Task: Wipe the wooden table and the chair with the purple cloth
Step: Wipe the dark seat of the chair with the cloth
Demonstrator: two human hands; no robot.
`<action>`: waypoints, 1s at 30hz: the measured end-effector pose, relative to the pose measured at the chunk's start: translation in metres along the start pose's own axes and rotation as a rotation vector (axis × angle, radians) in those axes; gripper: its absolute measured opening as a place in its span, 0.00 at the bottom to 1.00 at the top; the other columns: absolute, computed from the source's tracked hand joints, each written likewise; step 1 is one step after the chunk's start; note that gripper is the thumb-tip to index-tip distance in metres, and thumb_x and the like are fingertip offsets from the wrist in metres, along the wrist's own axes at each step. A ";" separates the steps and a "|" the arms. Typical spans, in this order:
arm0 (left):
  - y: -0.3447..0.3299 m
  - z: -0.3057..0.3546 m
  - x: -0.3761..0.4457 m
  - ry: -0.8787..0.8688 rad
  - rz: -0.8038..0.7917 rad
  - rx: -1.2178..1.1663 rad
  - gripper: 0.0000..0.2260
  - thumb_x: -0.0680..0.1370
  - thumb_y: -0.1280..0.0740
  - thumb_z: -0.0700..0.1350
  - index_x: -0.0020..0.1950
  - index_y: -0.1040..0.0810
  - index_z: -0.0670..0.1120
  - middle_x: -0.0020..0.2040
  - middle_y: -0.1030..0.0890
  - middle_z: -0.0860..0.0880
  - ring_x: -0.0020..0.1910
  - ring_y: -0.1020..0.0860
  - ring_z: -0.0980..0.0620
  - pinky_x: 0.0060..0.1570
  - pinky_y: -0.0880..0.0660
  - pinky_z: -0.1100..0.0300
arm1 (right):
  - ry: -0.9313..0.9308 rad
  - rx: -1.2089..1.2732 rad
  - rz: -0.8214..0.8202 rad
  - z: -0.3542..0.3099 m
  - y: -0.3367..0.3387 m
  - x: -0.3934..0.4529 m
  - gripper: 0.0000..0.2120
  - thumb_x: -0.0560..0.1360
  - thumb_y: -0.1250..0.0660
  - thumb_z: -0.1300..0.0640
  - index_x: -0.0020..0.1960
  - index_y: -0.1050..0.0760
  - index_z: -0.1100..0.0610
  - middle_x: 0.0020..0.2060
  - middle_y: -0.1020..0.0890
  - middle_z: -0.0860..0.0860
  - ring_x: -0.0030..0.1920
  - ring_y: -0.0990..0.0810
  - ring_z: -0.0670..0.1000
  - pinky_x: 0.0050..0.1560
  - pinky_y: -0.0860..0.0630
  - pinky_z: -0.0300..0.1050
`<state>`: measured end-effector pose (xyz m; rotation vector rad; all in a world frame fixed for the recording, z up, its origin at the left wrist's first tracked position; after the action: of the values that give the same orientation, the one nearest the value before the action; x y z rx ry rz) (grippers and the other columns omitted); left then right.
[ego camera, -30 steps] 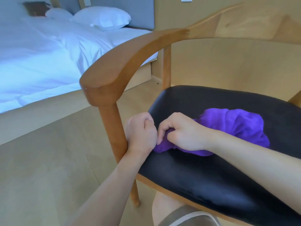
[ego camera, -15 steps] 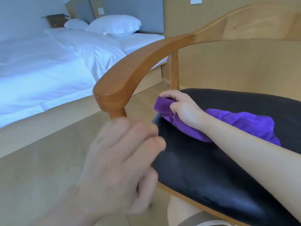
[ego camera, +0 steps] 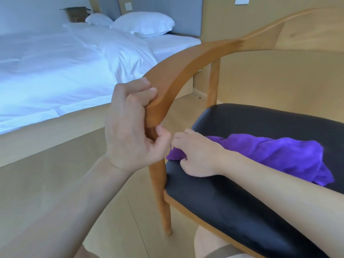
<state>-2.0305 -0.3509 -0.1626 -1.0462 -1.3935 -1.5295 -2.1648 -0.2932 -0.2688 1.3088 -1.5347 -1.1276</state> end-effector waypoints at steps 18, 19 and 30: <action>0.000 -0.007 0.004 0.025 -0.006 -0.071 0.22 0.65 0.36 0.37 0.59 0.29 0.41 0.54 0.24 0.32 0.58 0.25 0.38 0.55 0.25 0.50 | -0.214 0.151 -0.064 0.011 0.005 0.023 0.20 0.70 0.43 0.58 0.50 0.16 0.44 0.52 0.17 0.44 0.56 0.22 0.51 0.59 0.23 0.48; 0.000 -0.006 0.003 0.015 0.000 -0.080 0.22 0.65 0.37 0.37 0.59 0.29 0.41 0.55 0.24 0.32 0.57 0.25 0.37 0.55 0.25 0.49 | -0.174 0.153 -0.059 0.006 0.004 0.015 0.21 0.69 0.43 0.58 0.52 0.16 0.44 0.52 0.16 0.44 0.56 0.21 0.51 0.59 0.23 0.49; 0.000 0.001 -0.001 0.049 0.009 -0.105 0.22 0.64 0.36 0.34 0.58 0.29 0.38 0.55 0.25 0.33 0.58 0.25 0.38 0.60 0.28 0.53 | 0.082 0.135 -0.239 -0.033 0.008 -0.085 0.27 0.72 0.37 0.64 0.67 0.21 0.43 0.66 0.21 0.39 0.70 0.29 0.40 0.70 0.43 0.25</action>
<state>-2.0302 -0.3501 -0.1634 -1.0693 -1.2845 -1.6257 -2.1240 -0.2129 -0.2549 1.6449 -1.4420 -1.1158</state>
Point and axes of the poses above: each hand's wrist, its own x-axis towards the middle knuckle, its own y-axis out of the back of the hand, z = x × y, the point moved 5 cm from there along x, towards the middle knuckle
